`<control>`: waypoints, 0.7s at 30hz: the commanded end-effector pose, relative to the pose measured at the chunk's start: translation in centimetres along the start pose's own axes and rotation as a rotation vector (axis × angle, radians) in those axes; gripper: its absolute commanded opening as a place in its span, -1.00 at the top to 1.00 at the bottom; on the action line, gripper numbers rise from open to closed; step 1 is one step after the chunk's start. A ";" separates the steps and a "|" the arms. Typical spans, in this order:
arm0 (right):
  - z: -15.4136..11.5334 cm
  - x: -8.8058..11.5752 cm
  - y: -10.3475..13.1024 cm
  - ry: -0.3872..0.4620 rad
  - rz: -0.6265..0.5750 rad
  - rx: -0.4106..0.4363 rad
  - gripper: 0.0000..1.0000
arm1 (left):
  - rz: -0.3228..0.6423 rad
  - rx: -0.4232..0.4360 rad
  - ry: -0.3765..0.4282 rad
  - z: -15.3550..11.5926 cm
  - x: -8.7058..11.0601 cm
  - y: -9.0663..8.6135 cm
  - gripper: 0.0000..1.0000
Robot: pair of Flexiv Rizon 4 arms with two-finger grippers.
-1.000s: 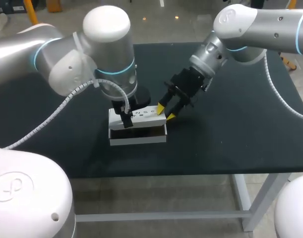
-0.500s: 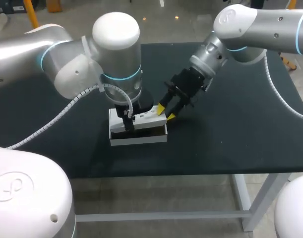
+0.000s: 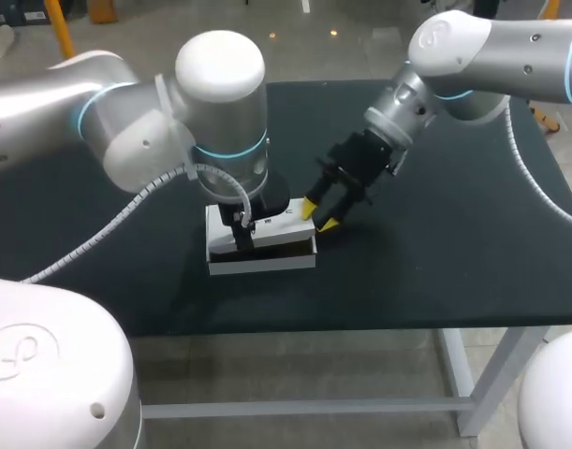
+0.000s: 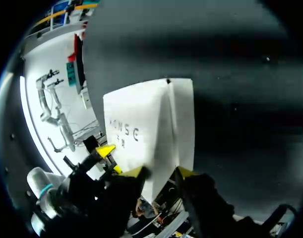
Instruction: Assemble the packaging by folding the flat box into shape, placing the metal phone stand inside, and closing the box properly
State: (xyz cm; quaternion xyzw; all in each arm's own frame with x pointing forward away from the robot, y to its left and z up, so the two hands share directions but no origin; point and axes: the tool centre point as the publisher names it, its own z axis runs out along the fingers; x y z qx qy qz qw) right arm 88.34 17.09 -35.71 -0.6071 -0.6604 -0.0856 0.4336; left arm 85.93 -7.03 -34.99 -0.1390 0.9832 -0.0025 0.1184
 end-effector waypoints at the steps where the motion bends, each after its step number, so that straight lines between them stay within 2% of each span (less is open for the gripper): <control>1: -0.4 -0.4 -1.4 0.003 -0.007 -0.033 0.11 | -0.002 -0.011 -0.006 0.6 0.4 -0.3 0.47; 13: -0.7 -0.4 -3.0 -0.012 -0.032 -0.075 0.15 | 0.007 -0.021 0.001 1.0 1.1 -0.1 0.46; 19: -0.6 0.0 -3.5 -0.016 -0.059 -0.091 0.28 | 0.015 -0.028 0.005 1.1 1.3 0.0 0.40; 21: -0.6 0.2 -3.7 -0.017 -0.071 -0.099 0.41 | 0.016 -0.029 0.006 1.1 1.4 0.1 0.39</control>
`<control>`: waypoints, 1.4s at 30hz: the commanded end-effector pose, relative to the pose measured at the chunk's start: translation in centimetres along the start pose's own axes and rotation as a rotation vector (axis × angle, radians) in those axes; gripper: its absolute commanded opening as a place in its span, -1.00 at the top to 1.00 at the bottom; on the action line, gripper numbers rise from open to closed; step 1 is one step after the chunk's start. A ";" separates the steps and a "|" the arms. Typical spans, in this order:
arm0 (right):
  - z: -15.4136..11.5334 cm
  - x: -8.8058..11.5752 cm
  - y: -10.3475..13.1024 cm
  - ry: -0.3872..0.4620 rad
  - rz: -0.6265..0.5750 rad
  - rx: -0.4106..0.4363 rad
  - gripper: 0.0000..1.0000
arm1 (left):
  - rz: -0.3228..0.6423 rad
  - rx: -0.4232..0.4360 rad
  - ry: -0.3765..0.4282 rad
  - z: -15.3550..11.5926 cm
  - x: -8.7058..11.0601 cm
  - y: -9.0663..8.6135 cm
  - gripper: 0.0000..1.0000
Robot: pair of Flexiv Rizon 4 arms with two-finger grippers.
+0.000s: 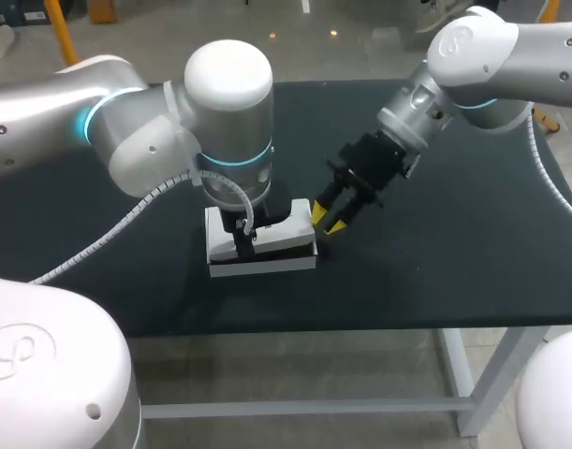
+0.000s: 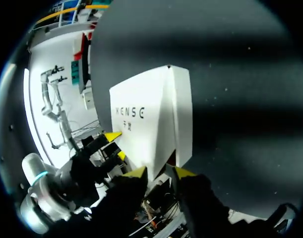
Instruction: Assemble the packaging by folding the flat box into shape, placing the metal phone stand inside, and closing the box properly
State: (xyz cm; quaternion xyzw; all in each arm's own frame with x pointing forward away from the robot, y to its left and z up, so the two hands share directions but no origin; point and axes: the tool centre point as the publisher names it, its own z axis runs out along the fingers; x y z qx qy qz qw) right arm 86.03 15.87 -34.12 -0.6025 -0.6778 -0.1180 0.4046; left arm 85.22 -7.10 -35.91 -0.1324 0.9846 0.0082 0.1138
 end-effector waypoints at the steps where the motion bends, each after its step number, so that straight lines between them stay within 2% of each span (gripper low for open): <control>1: 0.0 0.5 -0.8 -0.004 -0.016 -0.032 0.48 | 0.001 -0.008 0.001 0.4 0.5 -0.1 0.38; 3: 0.0 0.7 -1.0 -0.007 -0.027 -0.041 0.88 | 0.002 -0.007 0.002 0.4 0.5 0.0 0.37; 4: 0.0 0.9 -1.1 -0.008 -0.035 -0.045 1.00 | 0.003 -0.008 0.002 0.4 0.5 0.0 0.37; 17: 1.7 2.5 -1.5 -0.038 -0.111 -0.052 1.00 | 0.007 -0.016 0.007 0.5 0.7 0.2 0.30; 42: 2.8 1.0 -1.1 -0.037 -0.088 -0.029 1.00 | 0.006 -0.013 0.012 0.5 0.9 0.5 0.23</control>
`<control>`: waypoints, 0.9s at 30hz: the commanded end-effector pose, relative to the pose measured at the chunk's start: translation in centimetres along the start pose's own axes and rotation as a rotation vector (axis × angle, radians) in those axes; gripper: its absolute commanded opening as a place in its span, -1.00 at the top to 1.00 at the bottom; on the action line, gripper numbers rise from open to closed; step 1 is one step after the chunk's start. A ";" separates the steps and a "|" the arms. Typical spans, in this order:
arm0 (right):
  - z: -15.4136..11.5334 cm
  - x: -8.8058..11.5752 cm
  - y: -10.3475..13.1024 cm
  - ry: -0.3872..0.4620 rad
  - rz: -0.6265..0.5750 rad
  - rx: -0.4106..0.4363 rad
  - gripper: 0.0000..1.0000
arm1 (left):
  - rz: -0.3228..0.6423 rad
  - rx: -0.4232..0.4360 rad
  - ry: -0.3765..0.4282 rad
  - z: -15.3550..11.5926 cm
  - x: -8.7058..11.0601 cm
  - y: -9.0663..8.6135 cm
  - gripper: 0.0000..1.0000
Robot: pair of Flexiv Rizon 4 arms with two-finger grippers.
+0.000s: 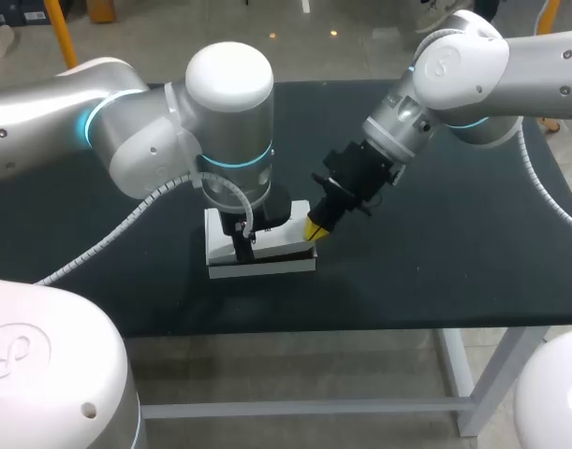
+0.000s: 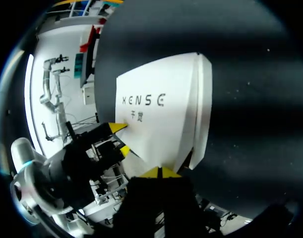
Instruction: Assemble the packaging by folding the flat box into shape, placing the metal phone stand inside, and closing the box properly
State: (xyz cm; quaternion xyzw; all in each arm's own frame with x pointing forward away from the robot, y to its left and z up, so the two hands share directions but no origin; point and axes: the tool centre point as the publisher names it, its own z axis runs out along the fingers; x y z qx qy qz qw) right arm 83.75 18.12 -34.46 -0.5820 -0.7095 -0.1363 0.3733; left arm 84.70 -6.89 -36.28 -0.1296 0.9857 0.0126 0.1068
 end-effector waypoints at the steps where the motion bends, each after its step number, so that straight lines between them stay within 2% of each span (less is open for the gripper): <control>1: 0.2 -0.3 0.3 0.005 0.002 0.010 1.00 | 0.000 -0.003 -0.001 0.2 0.4 0.2 0.22; 8: 0.4 -0.4 0.4 0.008 0.004 0.015 1.00 | 0.004 -0.002 0.001 0.1 0.5 0.4 0.08; 27: 0.9 -0.9 0.5 0.014 0.009 0.028 1.00 | -0.007 -0.005 -0.003 -0.3 0.8 0.8 0.11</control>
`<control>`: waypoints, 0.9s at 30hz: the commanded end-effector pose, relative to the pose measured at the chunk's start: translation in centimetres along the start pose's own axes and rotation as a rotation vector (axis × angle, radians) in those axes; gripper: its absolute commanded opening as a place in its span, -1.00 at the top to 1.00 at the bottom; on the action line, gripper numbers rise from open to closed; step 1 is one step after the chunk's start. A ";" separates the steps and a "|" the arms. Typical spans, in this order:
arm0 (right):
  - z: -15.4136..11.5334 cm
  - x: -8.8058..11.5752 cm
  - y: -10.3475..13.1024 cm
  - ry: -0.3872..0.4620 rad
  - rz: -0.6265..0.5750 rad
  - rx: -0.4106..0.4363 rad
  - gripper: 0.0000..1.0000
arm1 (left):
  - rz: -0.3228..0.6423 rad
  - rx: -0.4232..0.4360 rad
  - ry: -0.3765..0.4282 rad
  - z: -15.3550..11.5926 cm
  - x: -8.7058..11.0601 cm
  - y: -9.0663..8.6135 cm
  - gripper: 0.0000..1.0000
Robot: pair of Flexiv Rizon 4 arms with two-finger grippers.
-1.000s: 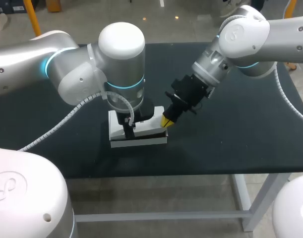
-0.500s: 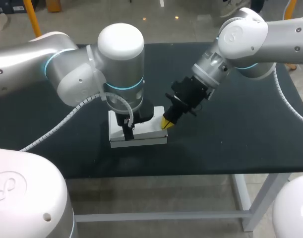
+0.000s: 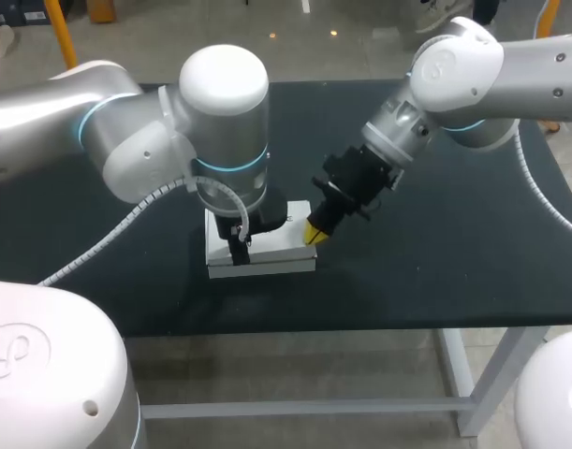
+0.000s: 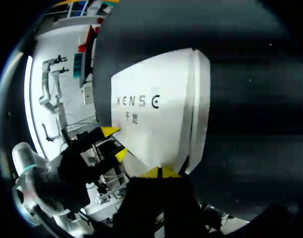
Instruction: Assemble the packaging by folding the flat box into shape, placing the metal phone stand inside, and closing the box properly
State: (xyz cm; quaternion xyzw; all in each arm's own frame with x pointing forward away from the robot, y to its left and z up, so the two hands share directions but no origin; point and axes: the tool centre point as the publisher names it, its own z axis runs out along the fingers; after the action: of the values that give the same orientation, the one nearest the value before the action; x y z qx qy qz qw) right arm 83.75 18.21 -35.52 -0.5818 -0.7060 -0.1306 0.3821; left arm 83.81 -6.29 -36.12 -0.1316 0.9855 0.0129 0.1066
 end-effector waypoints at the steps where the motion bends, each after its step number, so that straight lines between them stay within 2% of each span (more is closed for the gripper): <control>1: 0.1 -0.2 0.2 0.006 -0.002 0.011 1.00 | -0.004 -0.004 -0.003 0.0 0.1 0.0 0.11; 12: 0.6 -0.6 0.1 0.005 0.003 0.012 1.00 | -0.013 0.020 0.004 -0.8 0.4 0.8 0.15; 16: 0.8 -0.7 0.1 0.008 0.006 0.016 1.00 | -0.008 0.051 0.007 -1.7 0.7 1.4 0.24; 20: 0.9 -0.7 0.2 0.010 0.008 0.018 1.00 | -0.005 0.098 0.023 -2.6 0.8 1.8 0.56; 21: 0.9 -0.7 0.2 0.010 0.008 0.018 1.00 | -0.009 0.117 0.037 -2.8 0.7 2.0 0.70; 22: 1.0 -0.7 0.2 0.010 0.008 0.019 1.00 | -0.007 0.137 0.043 -2.9 0.7 2.2 0.94; 23: 1.0 -0.7 0.2 0.010 0.009 0.019 1.00 | -0.015 0.159 0.056 -3.1 0.6 2.4 1.00; 27: 1.1 -0.8 0.3 0.012 0.010 0.022 1.00 | -0.025 0.204 0.086 -2.9 0.4 2.5 1.00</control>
State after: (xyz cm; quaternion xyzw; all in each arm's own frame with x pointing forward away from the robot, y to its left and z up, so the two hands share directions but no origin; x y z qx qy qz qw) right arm 83.47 18.27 -36.15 -0.5832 -0.7020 -0.1266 0.3886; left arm 82.19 -5.35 -33.23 -0.1368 0.9862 -0.0533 0.0765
